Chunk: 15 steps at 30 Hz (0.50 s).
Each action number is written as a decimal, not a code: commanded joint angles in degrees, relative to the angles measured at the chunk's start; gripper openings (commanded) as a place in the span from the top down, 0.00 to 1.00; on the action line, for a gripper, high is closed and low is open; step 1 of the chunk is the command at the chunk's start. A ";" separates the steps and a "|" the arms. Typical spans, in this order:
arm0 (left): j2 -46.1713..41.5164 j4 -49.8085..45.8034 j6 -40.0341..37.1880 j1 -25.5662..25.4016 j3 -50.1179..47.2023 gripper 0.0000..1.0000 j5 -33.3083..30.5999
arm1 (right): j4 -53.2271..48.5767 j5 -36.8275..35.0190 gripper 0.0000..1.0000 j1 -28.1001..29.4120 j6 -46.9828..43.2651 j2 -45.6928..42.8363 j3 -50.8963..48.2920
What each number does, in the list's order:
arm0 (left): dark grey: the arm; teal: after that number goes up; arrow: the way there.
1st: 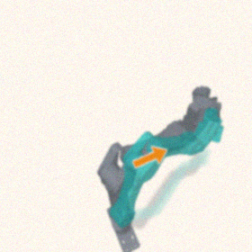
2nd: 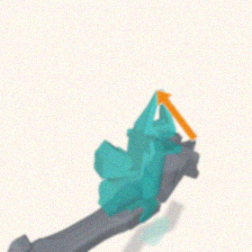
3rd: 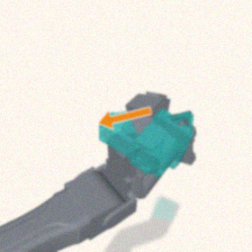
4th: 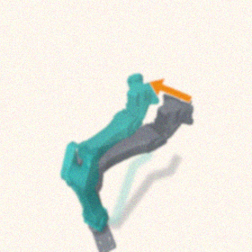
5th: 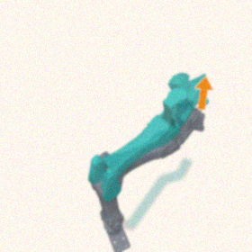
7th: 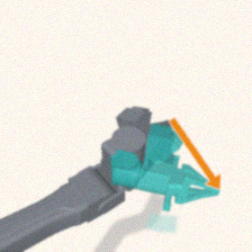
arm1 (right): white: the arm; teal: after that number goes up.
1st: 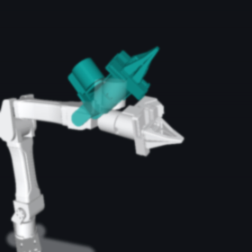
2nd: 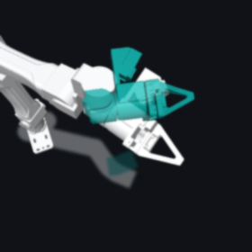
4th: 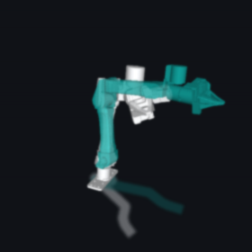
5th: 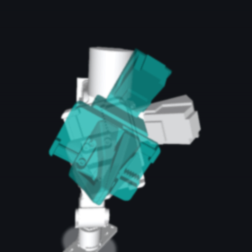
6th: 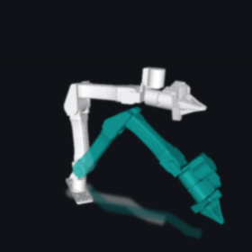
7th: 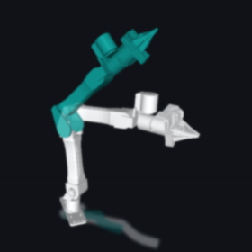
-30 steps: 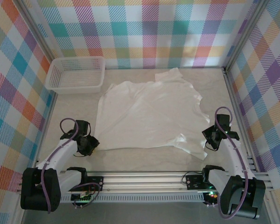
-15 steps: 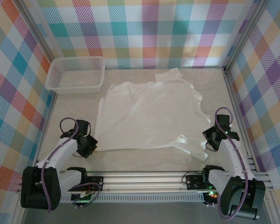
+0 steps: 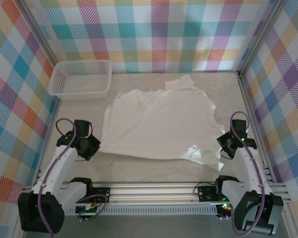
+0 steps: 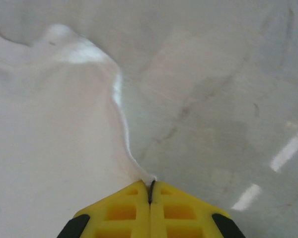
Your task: Fold the inside-out t-shirt
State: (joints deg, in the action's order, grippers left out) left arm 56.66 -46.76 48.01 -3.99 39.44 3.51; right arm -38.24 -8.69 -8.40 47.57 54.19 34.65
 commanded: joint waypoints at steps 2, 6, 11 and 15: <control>6.31 2.34 -1.95 -0.23 6.62 1.00 -2.71 | 4.26 2.08 1.00 0.03 -3.08 4.31 5.67; 11.50 5.85 -1.95 -0.08 9.74 1.00 -4.90 | 7.13 2.61 1.00 0.04 -3.44 9.10 9.51; 19.90 8.39 -3.48 -0.01 14.32 1.00 -5.15 | 9.99 3.35 1.00 0.03 -3.36 15.67 13.33; 25.26 9.47 -4.64 0.20 17.89 1.00 -5.25 | 11.52 4.49 1.00 0.05 -2.97 20.38 16.40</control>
State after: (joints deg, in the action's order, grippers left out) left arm 79.94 -38.72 45.21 -3.99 54.52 0.05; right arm -29.56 -4.75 -8.38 45.36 72.73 48.29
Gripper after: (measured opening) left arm 0.050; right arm 0.048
